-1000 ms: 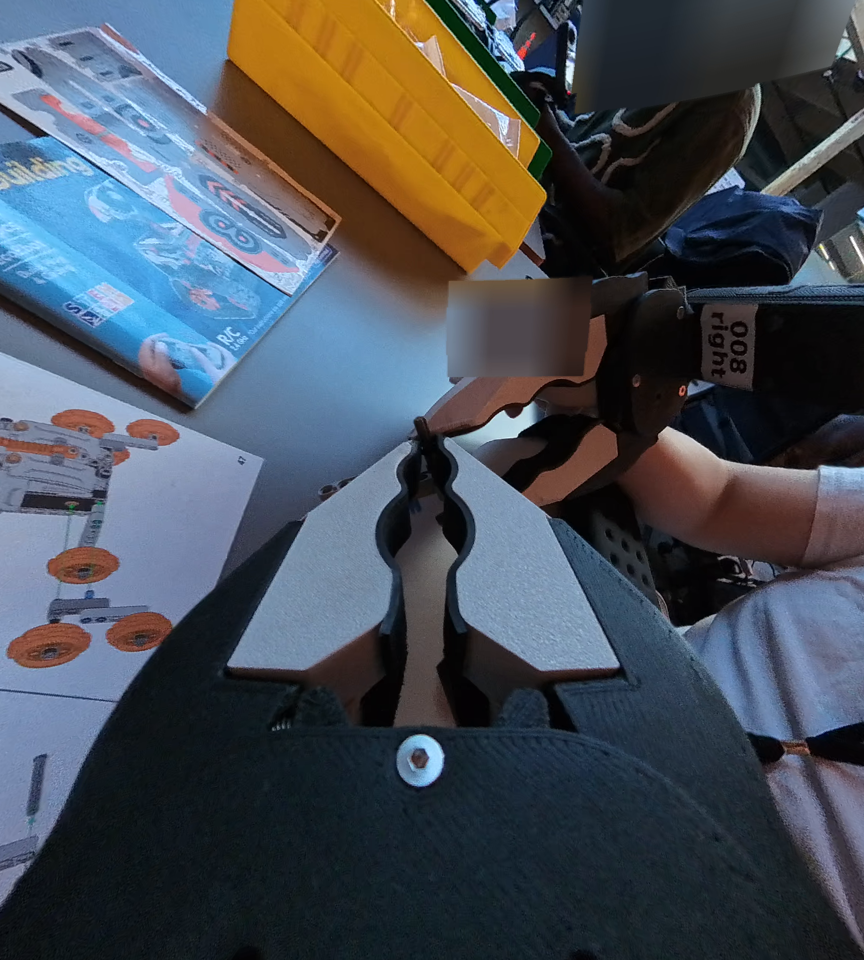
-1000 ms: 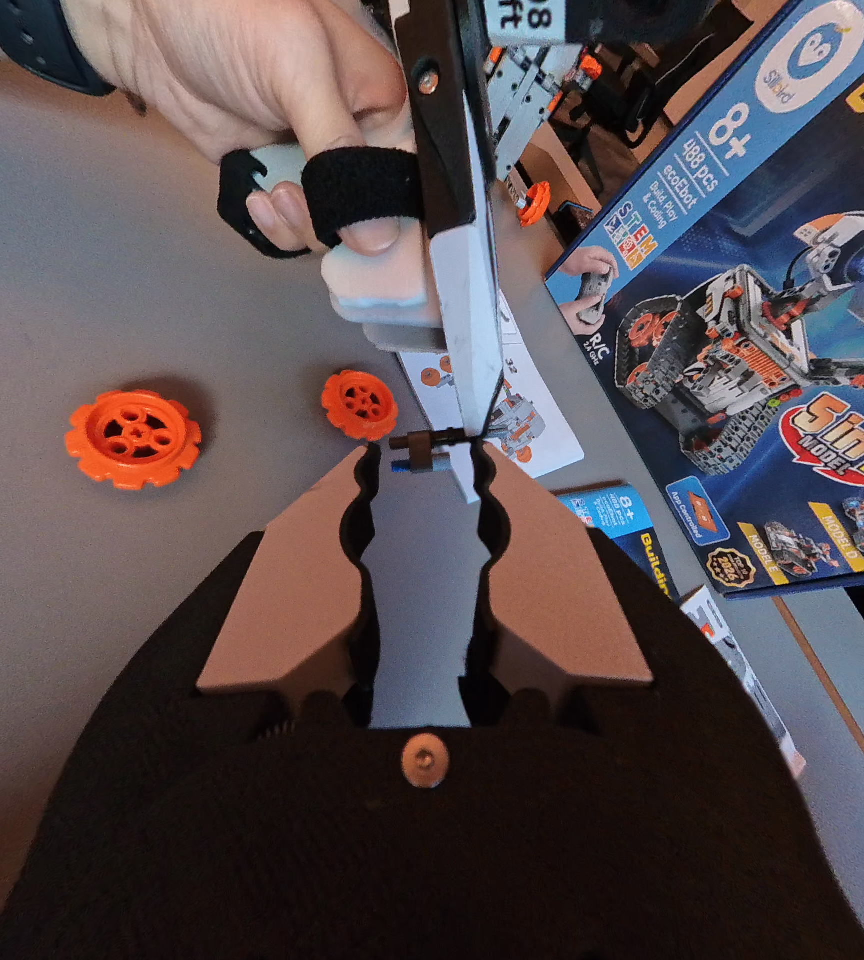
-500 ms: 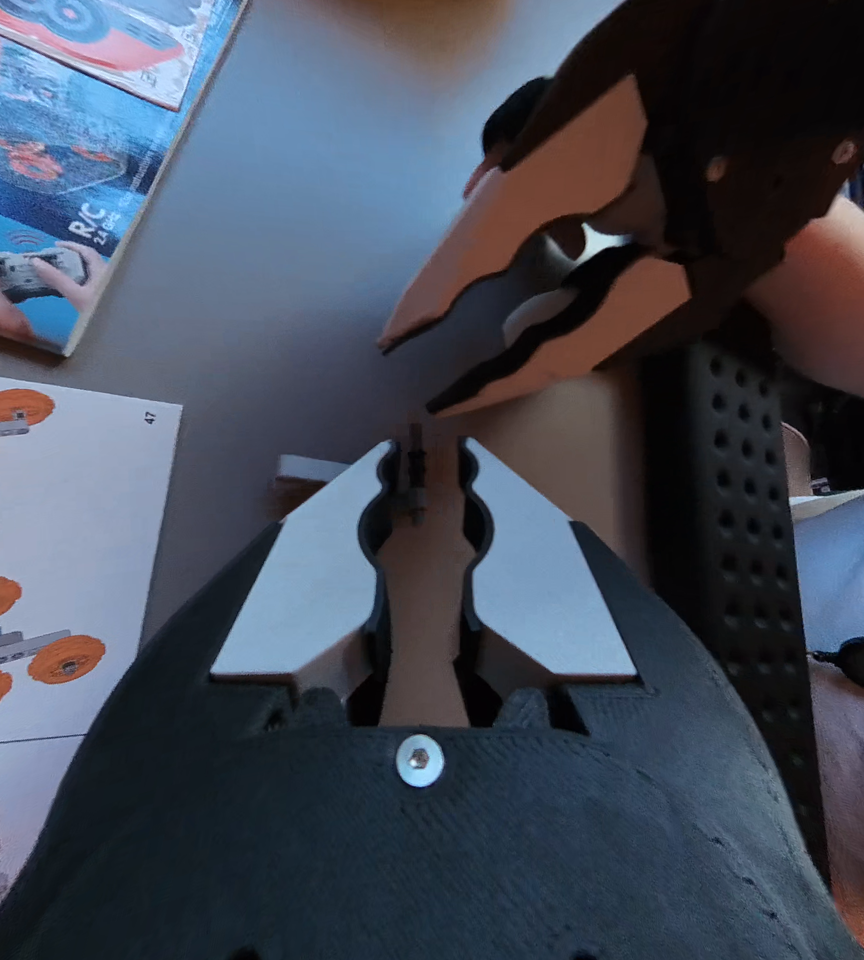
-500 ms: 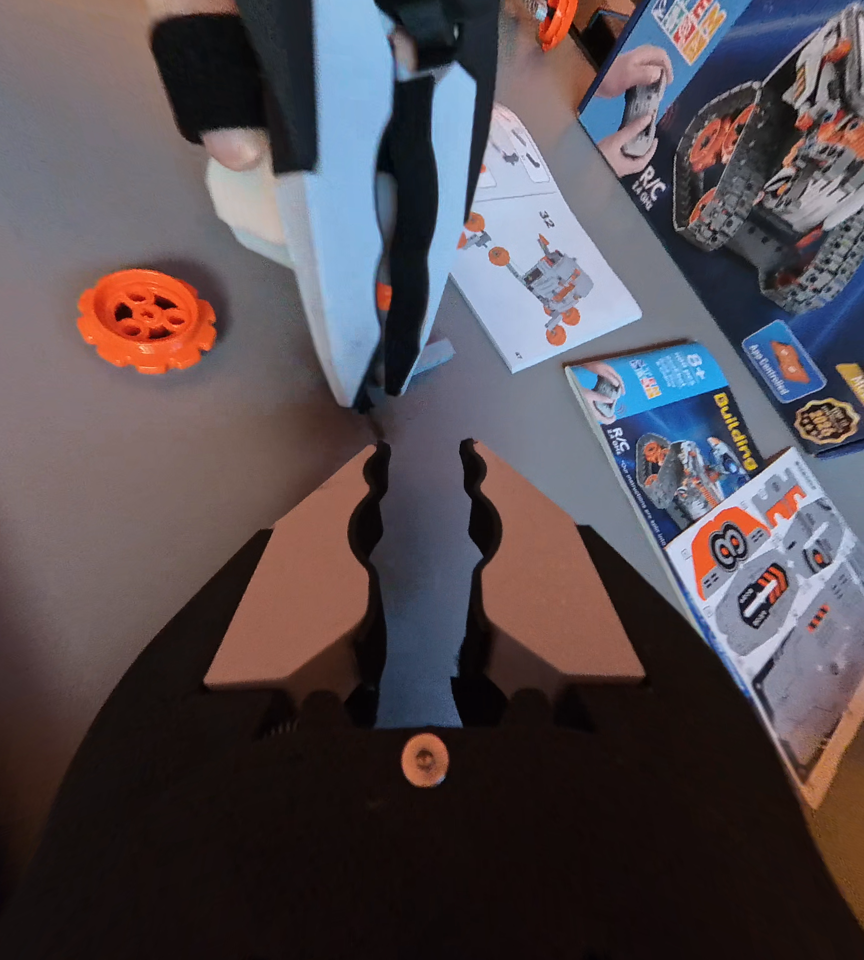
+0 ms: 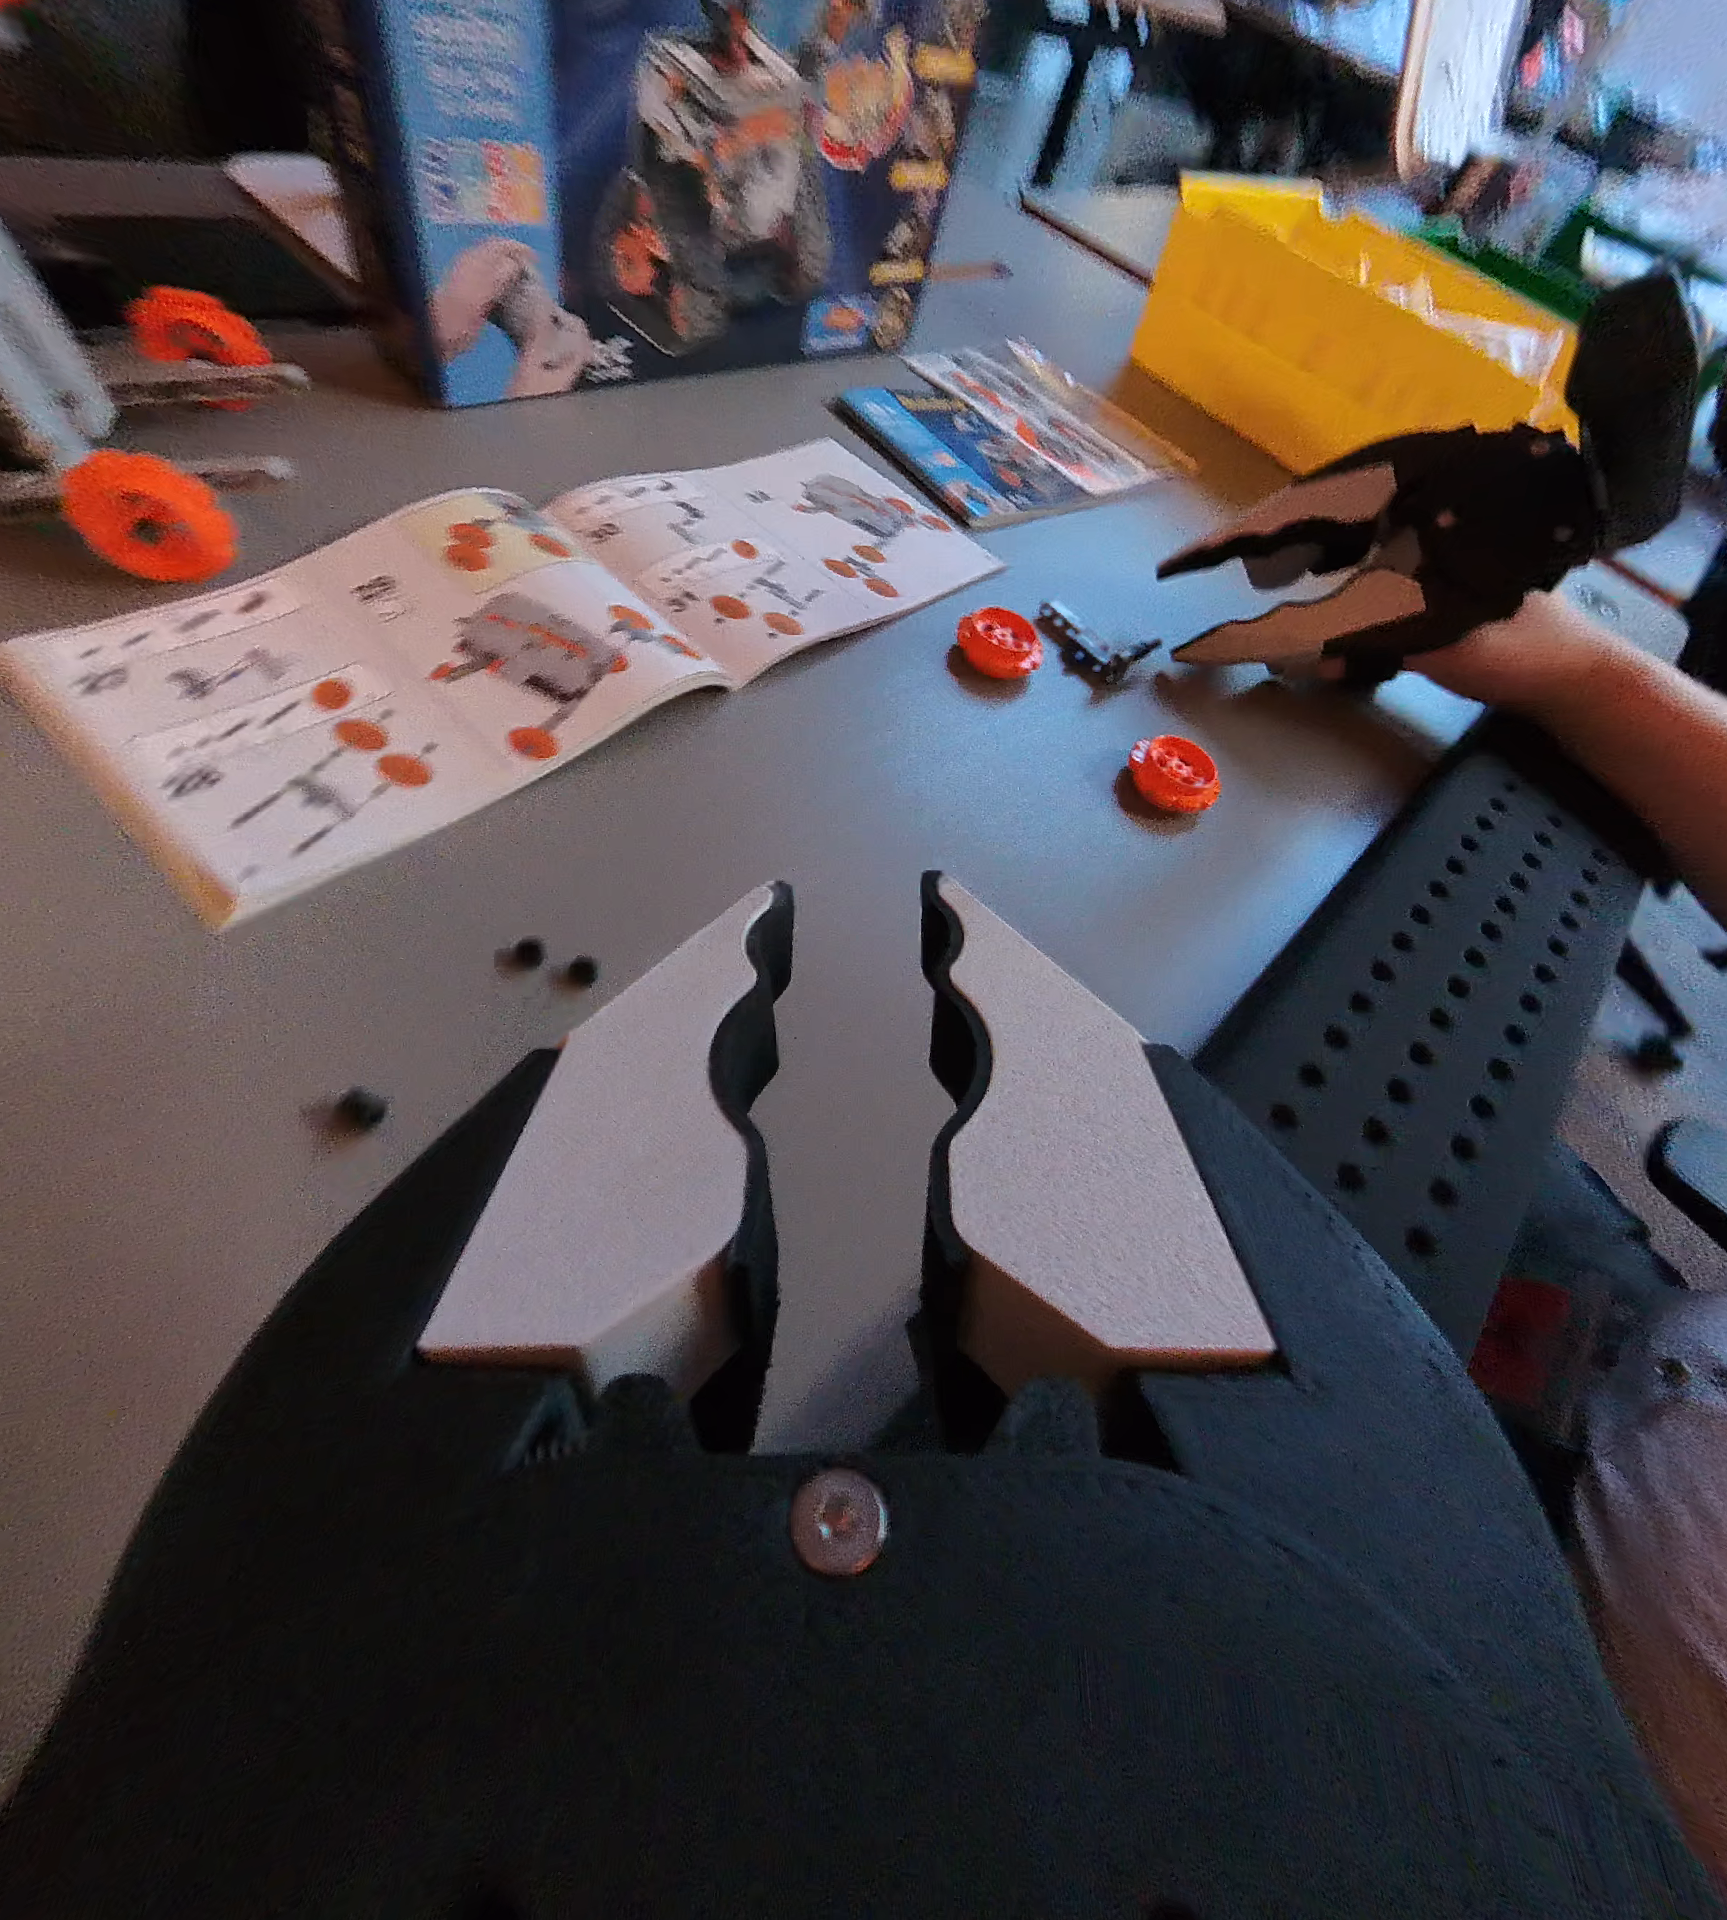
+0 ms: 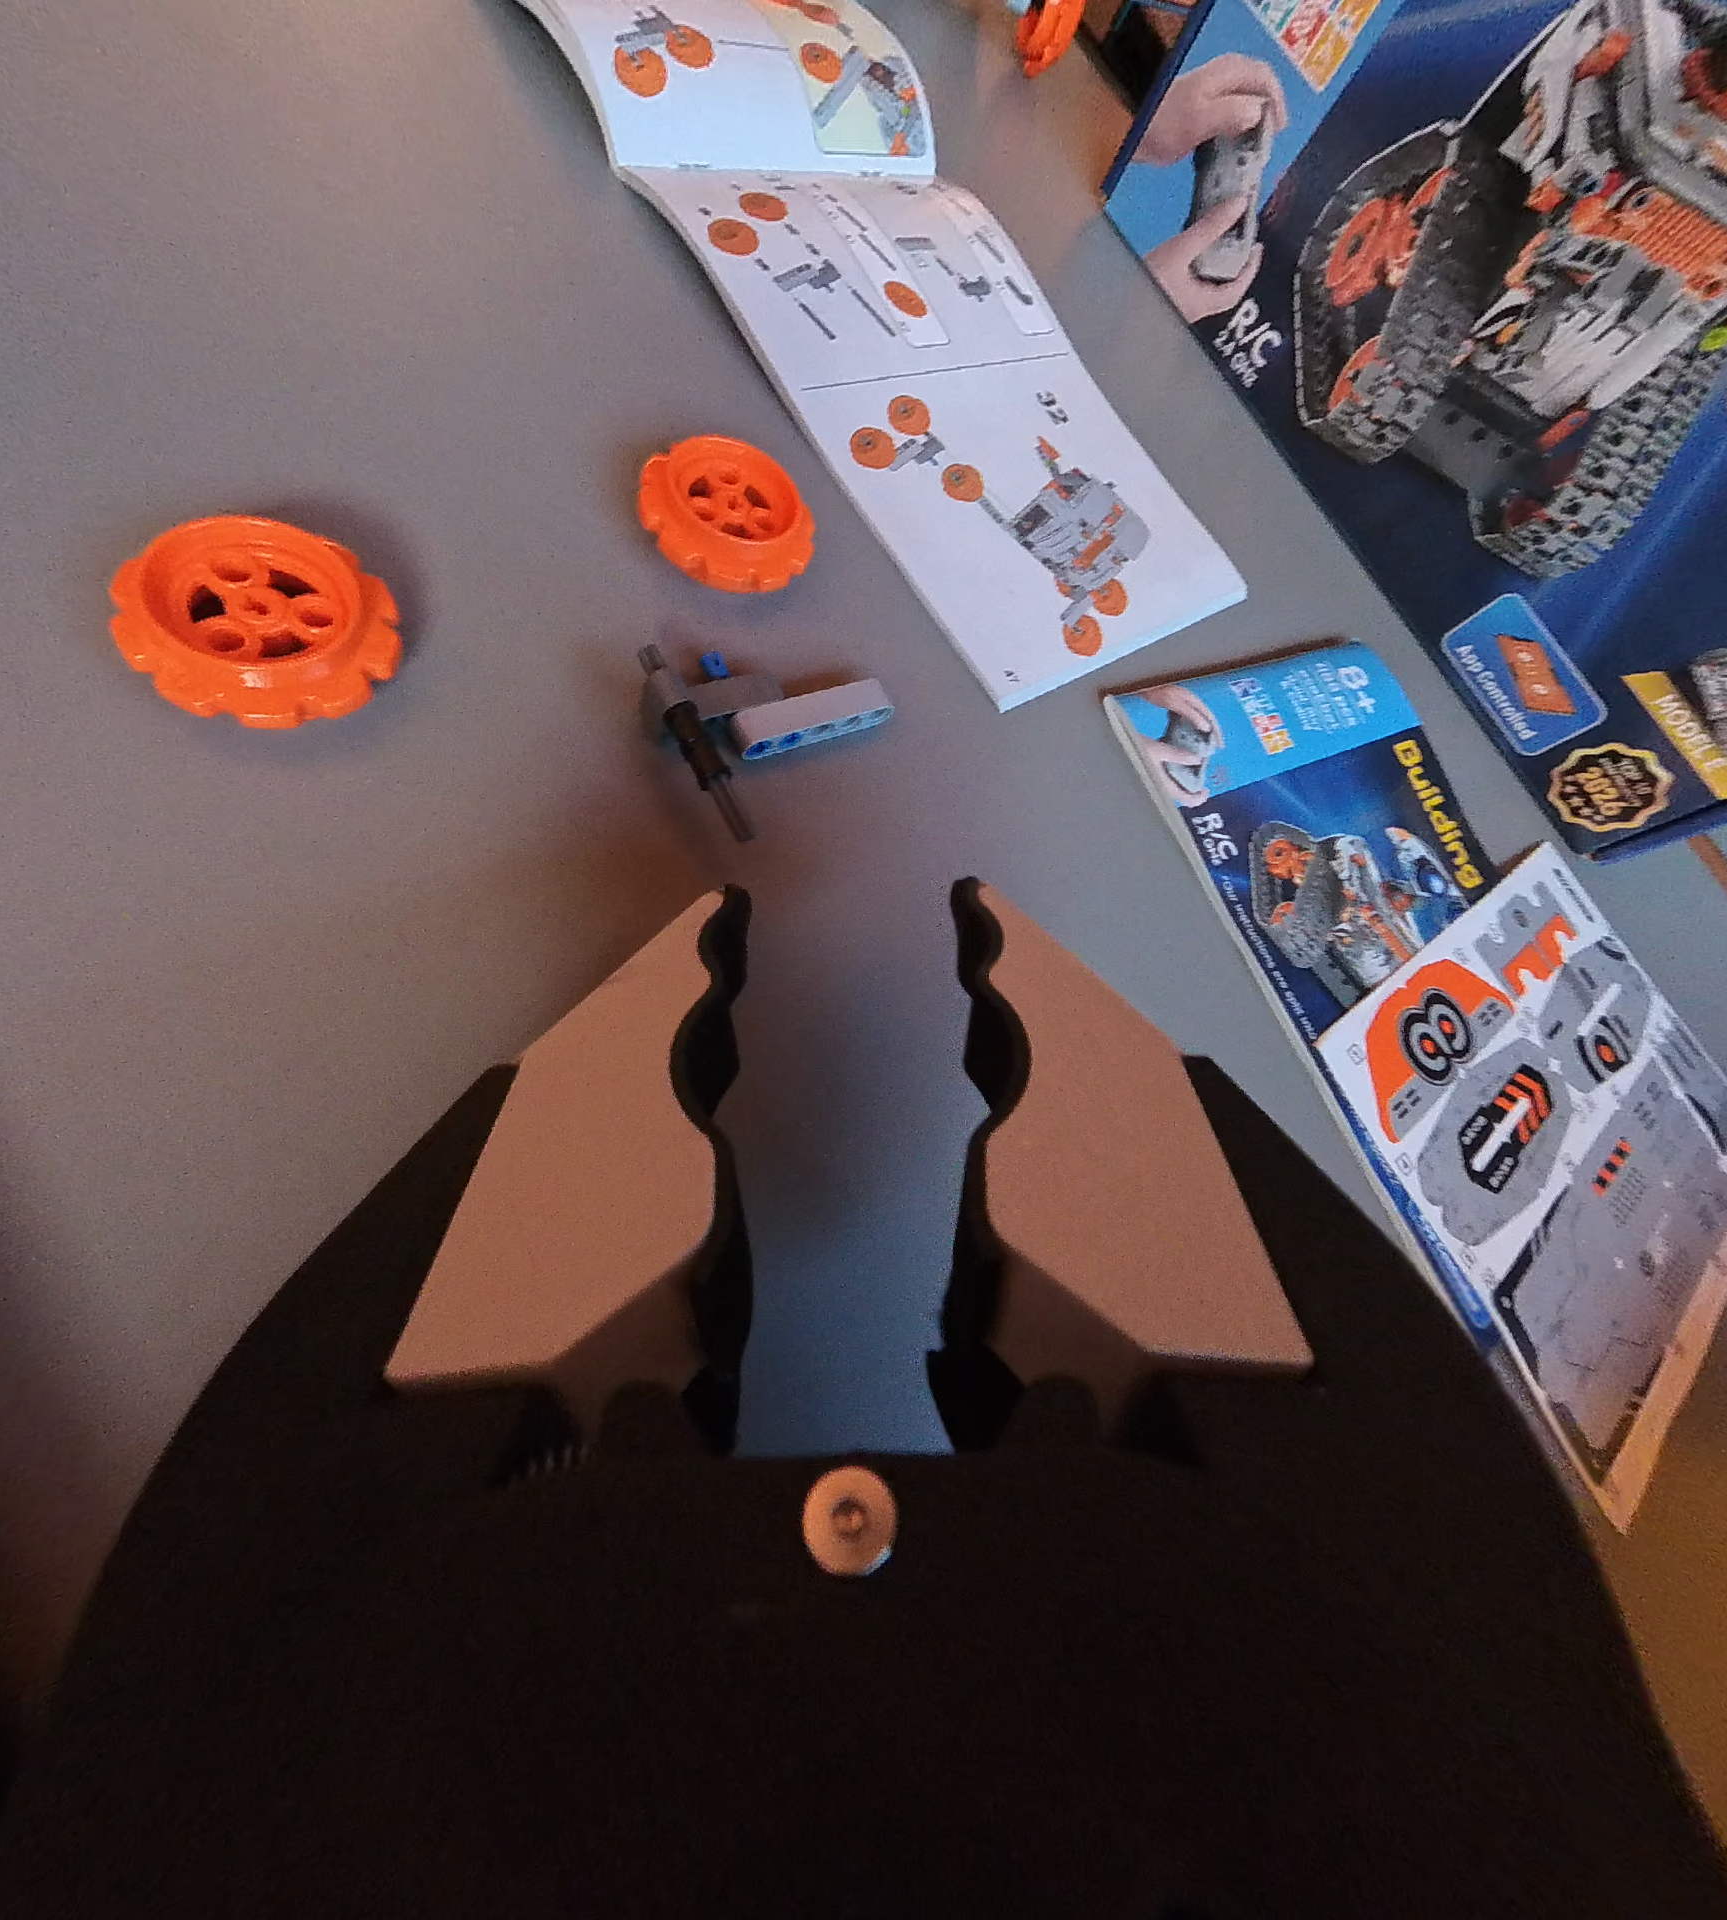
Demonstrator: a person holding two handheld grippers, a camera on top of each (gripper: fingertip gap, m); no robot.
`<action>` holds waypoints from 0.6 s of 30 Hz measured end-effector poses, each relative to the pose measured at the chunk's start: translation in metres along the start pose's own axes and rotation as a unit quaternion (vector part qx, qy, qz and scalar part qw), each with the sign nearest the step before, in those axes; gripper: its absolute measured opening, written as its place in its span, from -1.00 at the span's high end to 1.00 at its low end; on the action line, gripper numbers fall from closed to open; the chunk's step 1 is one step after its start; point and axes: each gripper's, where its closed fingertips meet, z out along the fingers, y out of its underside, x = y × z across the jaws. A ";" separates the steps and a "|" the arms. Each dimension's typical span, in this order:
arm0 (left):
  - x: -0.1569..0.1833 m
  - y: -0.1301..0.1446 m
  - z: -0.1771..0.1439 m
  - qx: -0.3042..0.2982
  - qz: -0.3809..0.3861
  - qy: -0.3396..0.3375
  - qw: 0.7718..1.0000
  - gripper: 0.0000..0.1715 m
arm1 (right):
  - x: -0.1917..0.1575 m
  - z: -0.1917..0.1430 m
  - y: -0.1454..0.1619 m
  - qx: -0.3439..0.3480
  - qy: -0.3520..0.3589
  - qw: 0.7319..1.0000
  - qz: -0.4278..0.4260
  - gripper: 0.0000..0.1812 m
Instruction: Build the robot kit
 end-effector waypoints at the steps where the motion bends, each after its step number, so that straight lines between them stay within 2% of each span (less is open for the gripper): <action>1: -0.003 0.005 -0.011 0.025 -0.006 -0.011 1.000 0.75 | 0.003 0.000 -0.001 0.003 0.010 1.000 -0.004 0.57; 4: -0.007 0.011 -0.024 0.089 0.001 -0.033 0.995 0.74 | 0.014 0.000 -0.004 0.019 0.036 0.999 -0.008 0.59; 6: -0.009 0.011 -0.024 0.089 0.009 -0.049 0.995 0.70 | 0.025 -0.001 -0.005 0.026 0.056 0.998 0.002 0.62; 9: -0.013 0.010 -0.017 0.056 0.046 -0.085 0.994 0.70 | 0.040 -0.007 -0.008 0.048 0.077 0.996 0.019 0.73; 11: -0.016 0.015 -0.007 0.014 0.064 -0.101 0.993 0.68 | 0.042 -0.010 -0.009 0.057 0.068 0.996 0.028 1.00; 18: -0.048 0.040 0.015 -0.135 0.091 -0.137 0.977 0.68 | 0.040 -0.015 -0.014 0.081 0.042 0.995 0.040 1.00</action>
